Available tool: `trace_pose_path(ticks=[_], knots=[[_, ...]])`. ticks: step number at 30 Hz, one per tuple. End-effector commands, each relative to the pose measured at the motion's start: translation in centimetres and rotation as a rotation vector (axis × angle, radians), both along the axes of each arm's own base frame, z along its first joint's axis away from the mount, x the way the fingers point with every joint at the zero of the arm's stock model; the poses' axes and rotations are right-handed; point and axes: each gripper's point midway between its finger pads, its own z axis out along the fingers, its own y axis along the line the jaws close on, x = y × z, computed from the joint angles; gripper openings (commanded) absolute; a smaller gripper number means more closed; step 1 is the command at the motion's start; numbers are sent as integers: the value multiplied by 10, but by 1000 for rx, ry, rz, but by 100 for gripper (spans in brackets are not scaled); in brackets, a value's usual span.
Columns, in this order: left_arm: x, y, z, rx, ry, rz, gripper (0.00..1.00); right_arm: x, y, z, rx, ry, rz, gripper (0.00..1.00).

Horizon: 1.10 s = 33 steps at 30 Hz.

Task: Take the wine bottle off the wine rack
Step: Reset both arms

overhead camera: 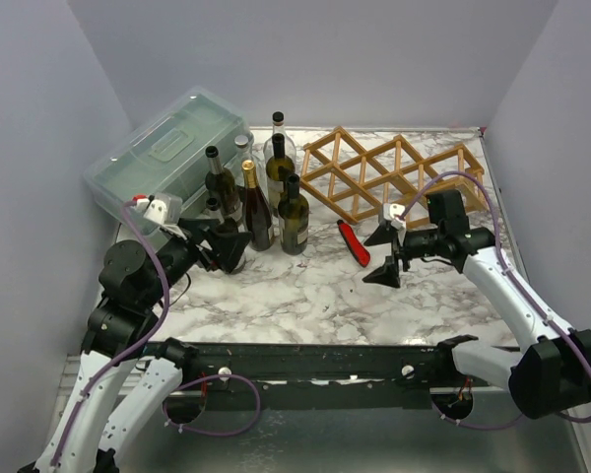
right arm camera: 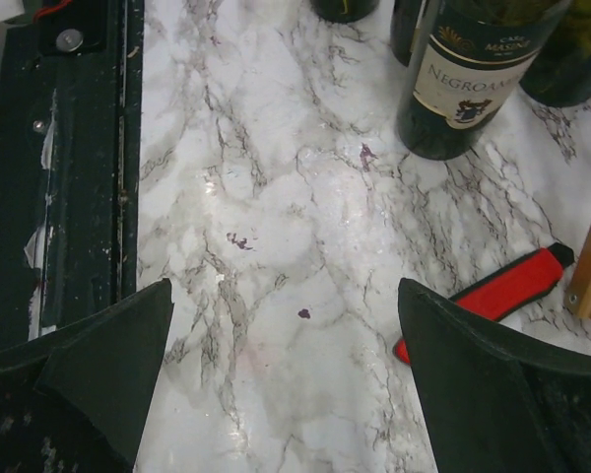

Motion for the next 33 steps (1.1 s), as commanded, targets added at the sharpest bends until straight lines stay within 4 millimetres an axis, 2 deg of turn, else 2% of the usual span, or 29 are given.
trace_pose_path(ticks=[1,12,14,19,23,29,33], knots=[[-12,-23,-5,-80,44,-134,99,4,-5,23,64,-12,-25,99],[-32,-88,-24,24,49,-291,99,30,-21,34,77,27,-180,99],[-35,-102,-33,52,48,-307,99,39,-24,39,77,36,-235,99],[-26,-123,-62,105,87,-246,99,59,-31,53,102,74,-375,99],[-30,-131,-82,84,146,-229,99,70,-36,63,103,114,-469,99],[-31,-120,-112,28,218,-155,99,91,-59,85,80,142,-723,99],[-28,-112,-119,-5,238,-108,99,86,-69,99,108,121,-811,99]])
